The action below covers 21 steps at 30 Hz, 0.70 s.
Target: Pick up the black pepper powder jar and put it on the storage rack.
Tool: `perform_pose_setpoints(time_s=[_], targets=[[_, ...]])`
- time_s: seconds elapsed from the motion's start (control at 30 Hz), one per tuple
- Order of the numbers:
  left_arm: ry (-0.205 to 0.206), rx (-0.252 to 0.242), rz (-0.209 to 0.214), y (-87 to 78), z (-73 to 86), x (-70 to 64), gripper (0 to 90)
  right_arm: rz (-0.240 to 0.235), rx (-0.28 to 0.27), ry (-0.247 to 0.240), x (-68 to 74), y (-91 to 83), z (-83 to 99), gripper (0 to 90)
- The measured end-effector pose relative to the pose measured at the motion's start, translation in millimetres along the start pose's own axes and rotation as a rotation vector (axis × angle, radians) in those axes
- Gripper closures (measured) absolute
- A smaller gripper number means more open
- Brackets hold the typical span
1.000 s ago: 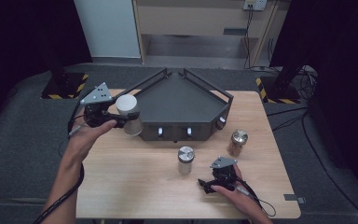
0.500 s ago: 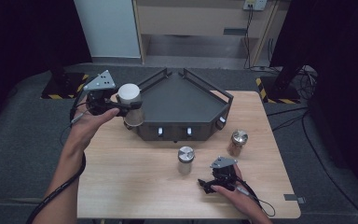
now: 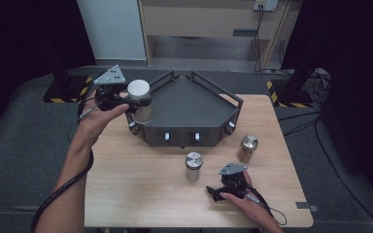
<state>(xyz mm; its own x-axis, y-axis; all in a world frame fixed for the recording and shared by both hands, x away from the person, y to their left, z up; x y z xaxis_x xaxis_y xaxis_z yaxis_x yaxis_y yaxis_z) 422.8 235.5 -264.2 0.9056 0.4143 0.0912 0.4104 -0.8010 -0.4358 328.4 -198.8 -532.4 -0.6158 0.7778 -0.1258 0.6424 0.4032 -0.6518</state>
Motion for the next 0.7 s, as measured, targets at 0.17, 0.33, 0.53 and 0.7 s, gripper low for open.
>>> perform_pose_setpoints(time_s=[0.17,0.33,0.53,0.7], targets=[[0.006,0.005,0.003,3.8,-5.7,4.1,32.7,0.0,-0.001,-0.001,0.0,0.0,0.1,0.6],[0.006,0.003,0.005,10.0,-9.8,7.5,32.7,0.001,0.0,0.0,0.2,-0.1,0.0,0.7],[0.014,0.013,0.013,18.9,-15.2,11.7,32.7,0.001,-0.001,0.0,0.2,-0.1,0.1,0.7],[0.007,0.006,0.016,26.2,-16.7,17.2,32.7,0.002,-0.001,0.0,0.4,-0.2,0.1,0.8]])
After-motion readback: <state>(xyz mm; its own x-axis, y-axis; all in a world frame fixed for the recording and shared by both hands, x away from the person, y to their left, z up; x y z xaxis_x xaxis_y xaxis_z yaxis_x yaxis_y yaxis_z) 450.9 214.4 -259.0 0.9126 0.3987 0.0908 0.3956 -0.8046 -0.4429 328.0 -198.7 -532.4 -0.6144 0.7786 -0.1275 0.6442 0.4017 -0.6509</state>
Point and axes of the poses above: each handheld gripper's, and its own axes: y roughly forward along the jaws, z roughly out of its underside, x roughly to its left, the point moved 10 cm from there along y, roughly forward along the jaws, and after that the axes turned 11 degrees about z, right-handed, at the moved point
